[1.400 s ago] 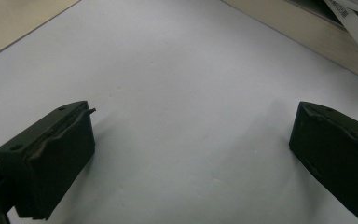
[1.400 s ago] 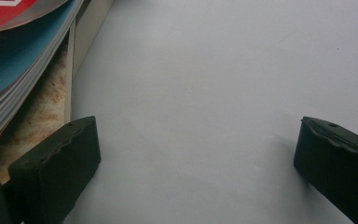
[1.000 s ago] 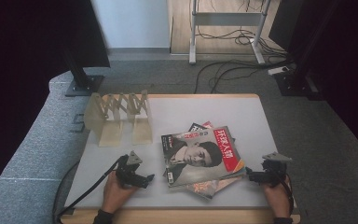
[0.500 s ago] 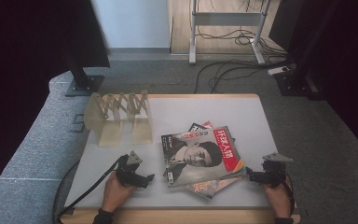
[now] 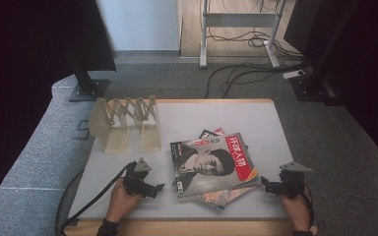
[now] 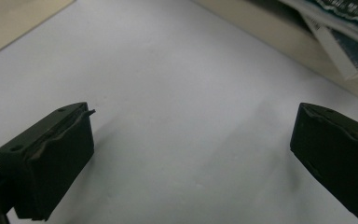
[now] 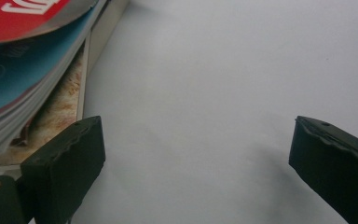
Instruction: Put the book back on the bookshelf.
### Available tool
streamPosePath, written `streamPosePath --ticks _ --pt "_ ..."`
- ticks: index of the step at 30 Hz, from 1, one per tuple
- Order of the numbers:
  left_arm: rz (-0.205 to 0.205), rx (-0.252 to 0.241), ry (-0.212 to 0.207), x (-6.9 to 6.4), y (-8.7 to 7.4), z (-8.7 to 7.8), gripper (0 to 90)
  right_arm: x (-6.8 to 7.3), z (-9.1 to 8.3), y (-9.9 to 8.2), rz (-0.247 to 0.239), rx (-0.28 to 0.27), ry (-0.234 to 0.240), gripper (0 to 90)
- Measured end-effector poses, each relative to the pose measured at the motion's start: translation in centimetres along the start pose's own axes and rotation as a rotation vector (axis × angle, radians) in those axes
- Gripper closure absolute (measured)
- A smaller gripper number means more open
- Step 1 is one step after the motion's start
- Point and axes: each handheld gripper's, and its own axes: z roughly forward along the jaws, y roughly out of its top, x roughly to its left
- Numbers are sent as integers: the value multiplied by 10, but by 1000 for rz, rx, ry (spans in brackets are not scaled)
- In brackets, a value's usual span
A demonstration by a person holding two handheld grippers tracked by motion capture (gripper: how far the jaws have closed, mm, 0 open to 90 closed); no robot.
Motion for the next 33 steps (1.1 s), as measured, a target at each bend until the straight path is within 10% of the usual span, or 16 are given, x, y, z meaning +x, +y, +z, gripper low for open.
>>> streamPosePath --ticks 16,33 --pt "-24 -152 -97 3 21 -16 0 6 -26 12 -37 -62 28 4" --pt "123 -68 -62 -10 83 -15 0 35 -36 26 -123 -79 106 0"
